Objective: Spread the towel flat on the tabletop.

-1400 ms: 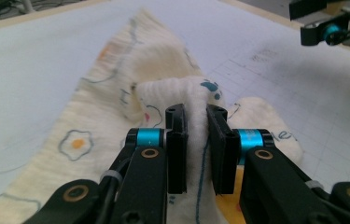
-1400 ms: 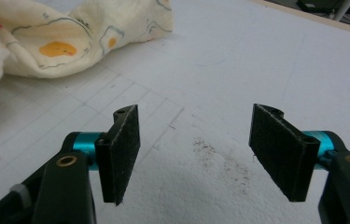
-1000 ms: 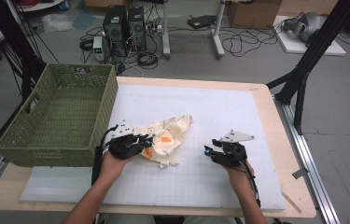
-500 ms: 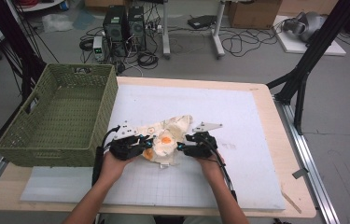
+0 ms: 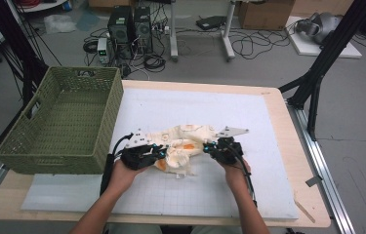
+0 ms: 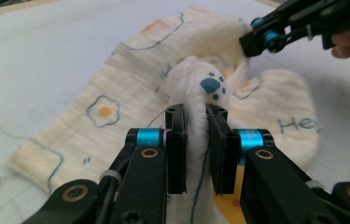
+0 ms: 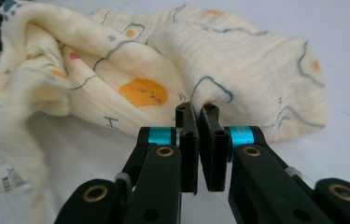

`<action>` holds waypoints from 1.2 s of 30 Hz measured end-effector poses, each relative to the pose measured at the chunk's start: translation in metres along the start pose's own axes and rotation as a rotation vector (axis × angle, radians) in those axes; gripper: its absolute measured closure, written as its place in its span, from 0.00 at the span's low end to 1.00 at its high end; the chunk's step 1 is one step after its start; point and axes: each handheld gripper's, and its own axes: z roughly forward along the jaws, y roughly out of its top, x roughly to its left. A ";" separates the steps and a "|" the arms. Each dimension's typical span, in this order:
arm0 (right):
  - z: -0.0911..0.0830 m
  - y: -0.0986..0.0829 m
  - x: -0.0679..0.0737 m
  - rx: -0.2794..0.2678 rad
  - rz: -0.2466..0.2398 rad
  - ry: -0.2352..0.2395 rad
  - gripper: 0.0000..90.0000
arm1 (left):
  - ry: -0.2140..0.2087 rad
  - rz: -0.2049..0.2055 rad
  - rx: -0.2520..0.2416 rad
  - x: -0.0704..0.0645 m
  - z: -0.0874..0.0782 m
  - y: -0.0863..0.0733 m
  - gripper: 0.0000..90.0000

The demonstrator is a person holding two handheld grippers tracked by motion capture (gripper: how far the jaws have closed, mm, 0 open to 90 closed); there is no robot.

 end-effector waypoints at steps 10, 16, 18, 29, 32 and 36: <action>-0.053 -0.011 -0.023 0.002 0.015 -0.094 0.97 | -0.031 0.062 0.047 -0.017 0.021 0.002 0.92; -0.038 0.002 -0.015 0.043 -0.036 -0.137 0.97 | 0.046 0.091 0.093 -0.011 0.020 0.000 0.92; -0.031 0.009 -0.012 0.050 -0.045 -0.138 0.97 | 0.069 0.090 0.107 -0.007 0.018 -0.002 0.92; 0.005 0.025 -0.015 0.029 0.004 -0.138 0.74 | 0.183 0.063 0.157 0.014 0.012 -0.009 0.95; -0.005 0.023 -0.016 -0.038 0.018 -0.130 0.62 | 0.190 0.054 0.160 0.017 0.011 -0.010 0.95; -0.026 0.015 -0.015 -0.114 -0.011 -0.118 0.66 | 0.191 0.048 0.151 0.018 0.008 -0.010 0.95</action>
